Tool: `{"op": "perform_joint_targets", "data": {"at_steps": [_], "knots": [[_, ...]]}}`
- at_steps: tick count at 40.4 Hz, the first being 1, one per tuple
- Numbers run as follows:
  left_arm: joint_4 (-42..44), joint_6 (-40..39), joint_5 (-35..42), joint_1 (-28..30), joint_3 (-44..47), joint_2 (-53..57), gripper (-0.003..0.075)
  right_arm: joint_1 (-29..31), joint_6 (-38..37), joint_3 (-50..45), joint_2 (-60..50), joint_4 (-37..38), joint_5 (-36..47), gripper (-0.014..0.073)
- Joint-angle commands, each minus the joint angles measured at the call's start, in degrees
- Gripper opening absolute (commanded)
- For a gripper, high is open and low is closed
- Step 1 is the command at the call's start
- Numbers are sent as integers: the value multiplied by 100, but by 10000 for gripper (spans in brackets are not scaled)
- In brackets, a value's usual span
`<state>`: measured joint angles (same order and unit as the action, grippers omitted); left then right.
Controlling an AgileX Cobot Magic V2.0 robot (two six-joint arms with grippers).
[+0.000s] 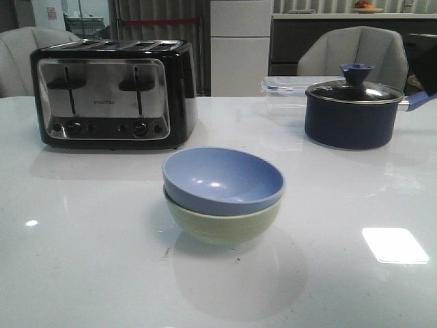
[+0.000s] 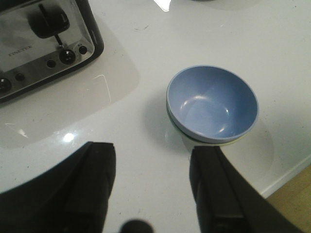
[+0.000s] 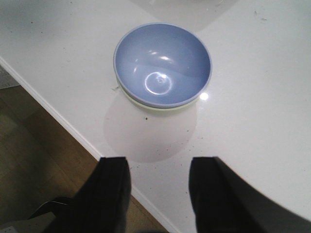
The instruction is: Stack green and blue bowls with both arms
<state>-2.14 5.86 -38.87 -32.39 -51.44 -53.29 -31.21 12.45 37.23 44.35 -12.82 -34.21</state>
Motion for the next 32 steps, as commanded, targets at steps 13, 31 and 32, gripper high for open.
{"op": "perform_joint_targets", "data": {"at_steps": [13,31,32], "knots": [[163,1,317,-35,1207,1902,422,-8,53,160,-38,51,344,413],[246,1,320,-35,1441,1921,304,-8,53,160,-32,448,62,253],[246,1,320,-35,1441,1921,272,-8,53,160,-32,448,57,224]]}}
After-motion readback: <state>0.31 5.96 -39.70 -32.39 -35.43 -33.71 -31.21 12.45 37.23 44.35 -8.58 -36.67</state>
